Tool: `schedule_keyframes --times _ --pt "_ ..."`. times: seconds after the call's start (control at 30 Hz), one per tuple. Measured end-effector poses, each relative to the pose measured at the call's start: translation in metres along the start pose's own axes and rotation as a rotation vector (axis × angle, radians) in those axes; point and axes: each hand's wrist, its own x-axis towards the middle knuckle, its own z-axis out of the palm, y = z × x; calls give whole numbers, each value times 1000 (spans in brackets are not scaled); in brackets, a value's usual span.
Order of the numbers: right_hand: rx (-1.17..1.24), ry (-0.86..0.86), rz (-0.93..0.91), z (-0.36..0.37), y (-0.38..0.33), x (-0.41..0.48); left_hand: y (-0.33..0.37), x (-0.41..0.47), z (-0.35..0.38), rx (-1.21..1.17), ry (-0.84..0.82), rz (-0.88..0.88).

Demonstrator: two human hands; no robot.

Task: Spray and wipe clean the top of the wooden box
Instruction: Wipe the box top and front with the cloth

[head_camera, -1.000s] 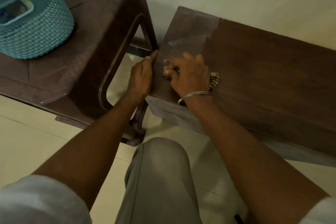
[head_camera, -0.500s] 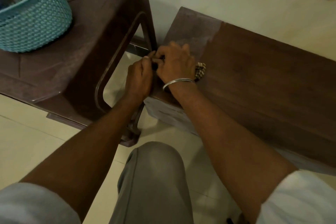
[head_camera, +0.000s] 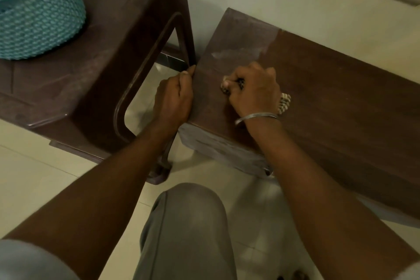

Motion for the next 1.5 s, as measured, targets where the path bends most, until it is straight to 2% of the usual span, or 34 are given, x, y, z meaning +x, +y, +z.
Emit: schedule_keyframes --times 0.13,0.27,0.5,0.63,0.77,0.9,1.07,1.17,1.23,1.33,1.5 --pt "15 -77 -63 16 -36 20 -9 4 0 39 0 -11" --pt "20 -80 -120 17 -25 20 -9 4 1 53 -14 -3" --pt "-29 -4 -28 -5 28 7 1 0 0 -17 -48 -23" --pt "-1 43 36 4 1 11 -1 -1 3 16 -43 -3" --pt "13 -58 -33 21 -40 29 -3 1 2 16 -49 -16" --pt "6 -93 -115 22 -30 35 -4 2 1 41 -57 -18" --pt "-52 -18 -26 -5 34 26 2 7 -4 182 -162 13" --pt "-52 10 23 -14 46 22 11 20 -10 217 -267 -23" --pt "-47 38 44 -10 35 26 19 28 -5 184 -295 -81" --pt "-32 19 15 6 5 41 28 39 7 9 -318 -138" --pt "-75 -53 -71 32 -30 71 31 57 8 -72 -401 122"
